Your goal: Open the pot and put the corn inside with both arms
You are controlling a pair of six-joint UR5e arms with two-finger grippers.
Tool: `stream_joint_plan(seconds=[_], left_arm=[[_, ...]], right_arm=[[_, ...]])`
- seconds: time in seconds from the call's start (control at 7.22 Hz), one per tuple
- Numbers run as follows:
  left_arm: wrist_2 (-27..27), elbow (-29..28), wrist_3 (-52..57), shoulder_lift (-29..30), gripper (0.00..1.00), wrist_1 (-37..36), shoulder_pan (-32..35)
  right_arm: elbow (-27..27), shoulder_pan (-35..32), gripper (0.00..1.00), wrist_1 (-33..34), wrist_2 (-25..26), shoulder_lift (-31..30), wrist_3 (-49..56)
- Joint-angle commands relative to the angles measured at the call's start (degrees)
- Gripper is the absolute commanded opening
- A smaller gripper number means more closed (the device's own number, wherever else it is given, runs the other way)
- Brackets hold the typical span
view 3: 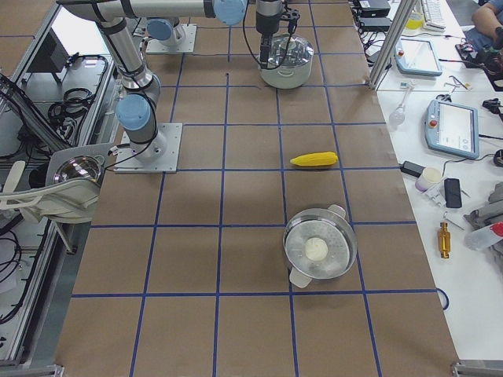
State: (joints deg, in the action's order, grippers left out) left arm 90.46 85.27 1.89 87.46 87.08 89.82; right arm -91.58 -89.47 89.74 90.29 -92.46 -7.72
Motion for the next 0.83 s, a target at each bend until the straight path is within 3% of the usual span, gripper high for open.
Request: stream_joint_plan(seconds=[0.0,0.69], left_arm=[[0.06,-0.02,-0.04,-0.01,1.00,0.80,0.00],[-0.37,-1.07,-0.39,1.83,1.00,2.83,0.00]], right_arm=[[0.00,0.00,1.00,0.00,0.06,0.00,0.07],[0.00,0.00,1.00,0.00,0.15,0.00,0.16]])
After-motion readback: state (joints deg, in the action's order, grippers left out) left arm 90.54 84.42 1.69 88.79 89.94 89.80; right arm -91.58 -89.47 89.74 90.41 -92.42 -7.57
